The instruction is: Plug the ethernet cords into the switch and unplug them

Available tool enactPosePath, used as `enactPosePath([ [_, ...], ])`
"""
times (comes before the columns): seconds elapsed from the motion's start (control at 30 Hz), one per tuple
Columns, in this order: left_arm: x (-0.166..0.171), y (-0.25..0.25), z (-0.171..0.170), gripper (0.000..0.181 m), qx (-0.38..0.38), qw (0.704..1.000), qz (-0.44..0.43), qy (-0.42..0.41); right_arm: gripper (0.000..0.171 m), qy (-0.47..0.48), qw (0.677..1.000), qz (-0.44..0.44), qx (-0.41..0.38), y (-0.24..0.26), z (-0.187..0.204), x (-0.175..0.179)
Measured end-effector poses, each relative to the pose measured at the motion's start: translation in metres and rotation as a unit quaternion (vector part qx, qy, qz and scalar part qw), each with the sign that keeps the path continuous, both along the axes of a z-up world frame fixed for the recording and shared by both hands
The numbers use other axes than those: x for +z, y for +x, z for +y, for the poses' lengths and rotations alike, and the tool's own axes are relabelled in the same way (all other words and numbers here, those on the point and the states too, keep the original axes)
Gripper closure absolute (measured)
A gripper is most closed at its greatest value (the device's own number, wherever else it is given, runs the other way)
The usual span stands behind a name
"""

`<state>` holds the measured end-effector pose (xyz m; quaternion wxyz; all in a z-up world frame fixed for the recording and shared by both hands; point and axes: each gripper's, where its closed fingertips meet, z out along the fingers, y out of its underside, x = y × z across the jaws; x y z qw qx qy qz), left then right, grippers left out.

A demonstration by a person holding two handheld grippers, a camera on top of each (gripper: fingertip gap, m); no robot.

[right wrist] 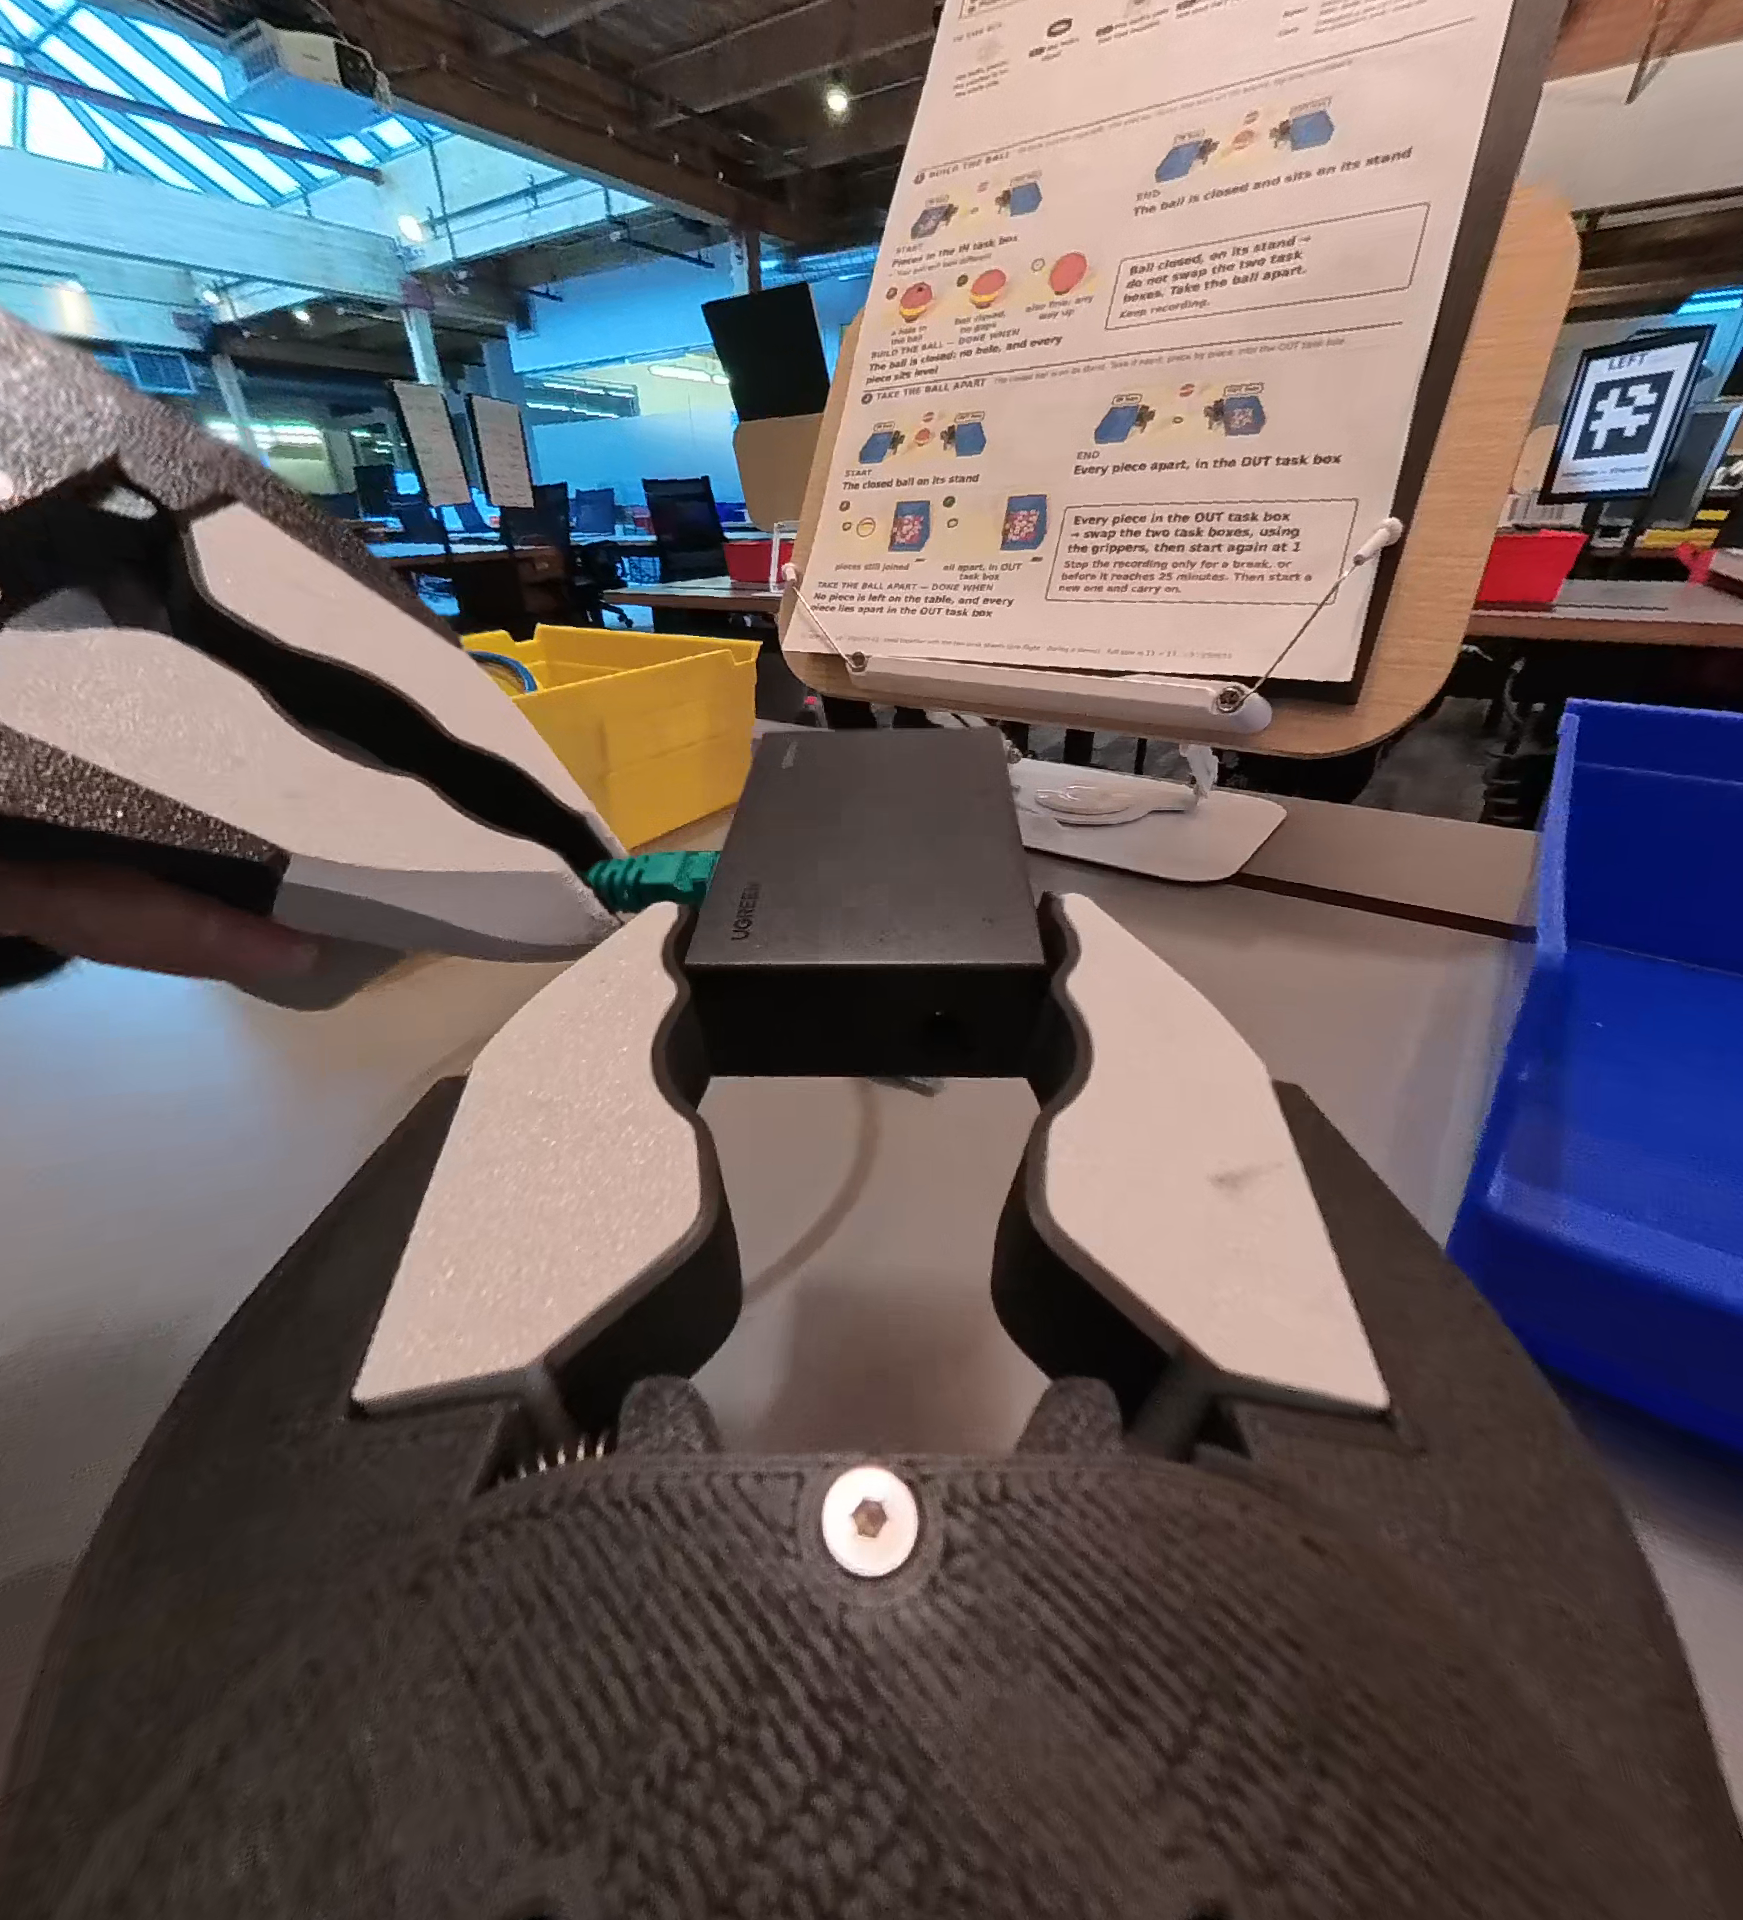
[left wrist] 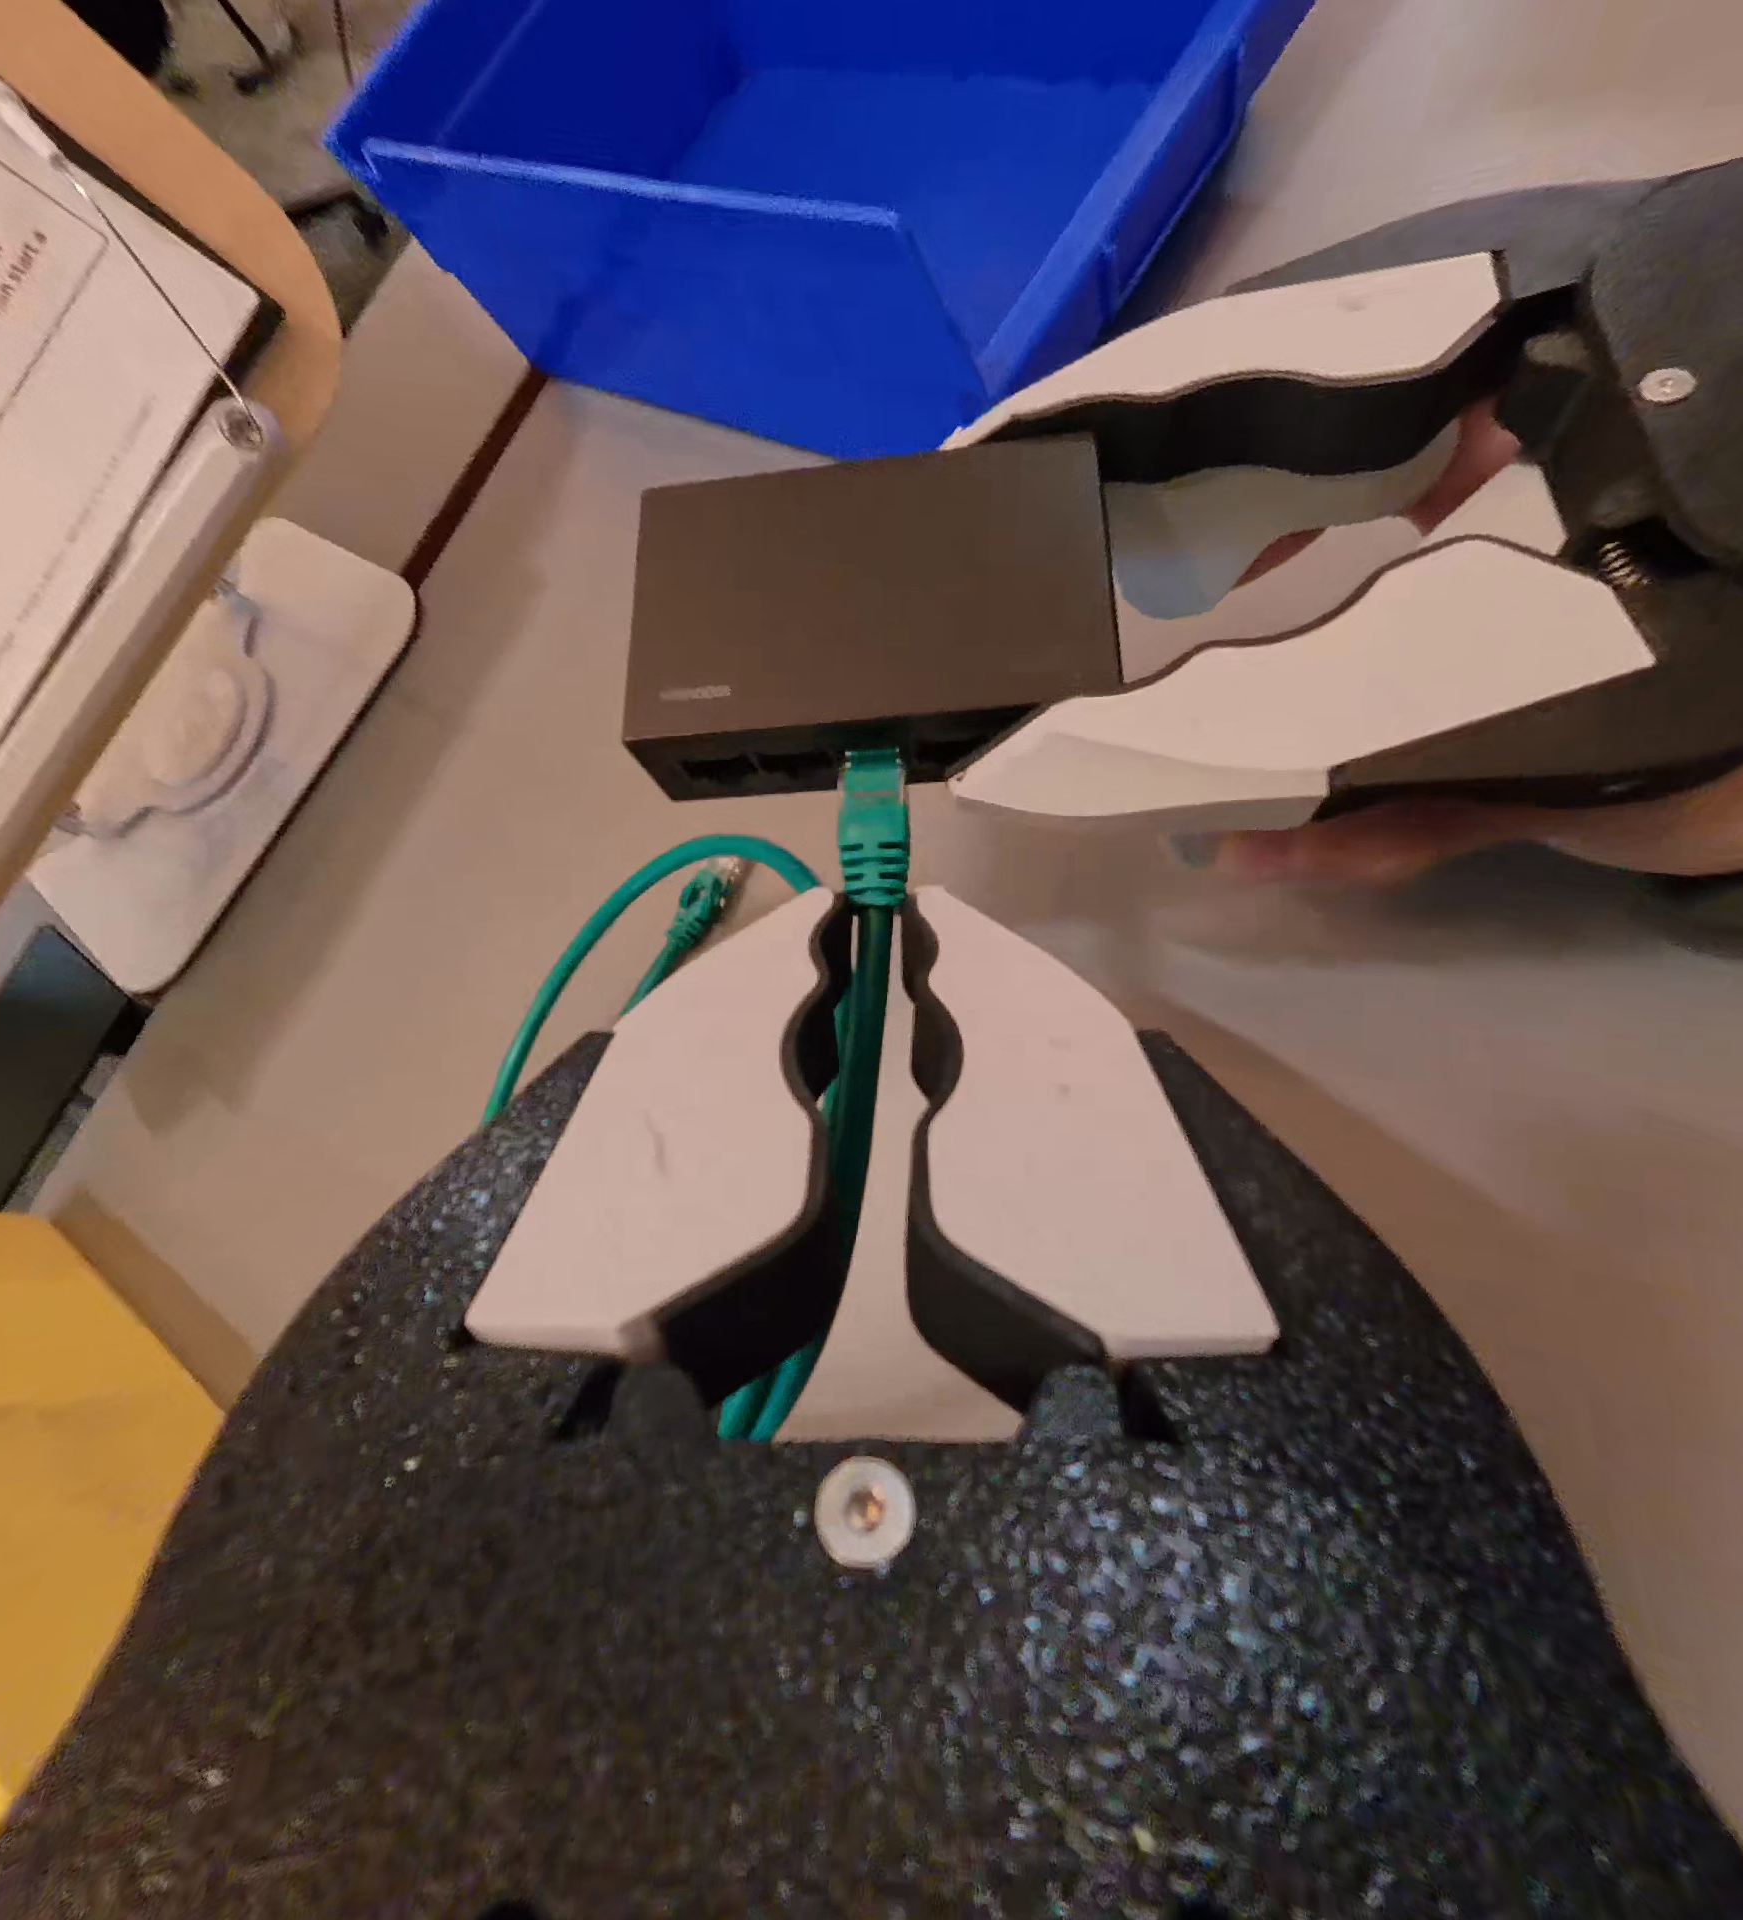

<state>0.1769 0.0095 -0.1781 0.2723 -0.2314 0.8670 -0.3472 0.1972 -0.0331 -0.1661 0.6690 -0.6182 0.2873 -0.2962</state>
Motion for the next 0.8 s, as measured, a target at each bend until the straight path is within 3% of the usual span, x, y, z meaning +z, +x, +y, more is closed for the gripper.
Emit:
enactPosePath([
  [0.23,0.008,0.0,-0.007,0.171,-0.002,0.995,-0.031,-0.099,0.11,0.023,1.0,0.003,-0.003,0.002,-0.006,0.003],
  [0.33,0.034,-0.004,0.008,0.159,0.015,0.986,-0.062,-0.154,0.11,0.033,0.999,0.006,-0.019,0.006,-0.013,0.003],
  [0.4,0.053,-0.003,0.038,0.159,0.045,0.981,-0.083,-0.172,0.11,0.041,0.999,0.006,-0.025,0.008,-0.019,0.004],
  [0.47,0.055,0.004,0.085,0.157,0.09,0.983,-0.083,-0.135,0.11,0.055,0.998,0.014,-0.024,0.01,-0.022,0.005],
  [0.67,-0.002,0.015,0.246,0.149,0.23,0.972,0.002,0.04,0.11,0.065,0.998,0.023,-0.008,0.01,-0.022,0.004],
  [0.8,-0.03,0.021,0.276,0.15,0.246,0.967,0.057,0.03,0.11,0.032,0.999,0.012,-0.003,0.007,-0.013,0.002],
])
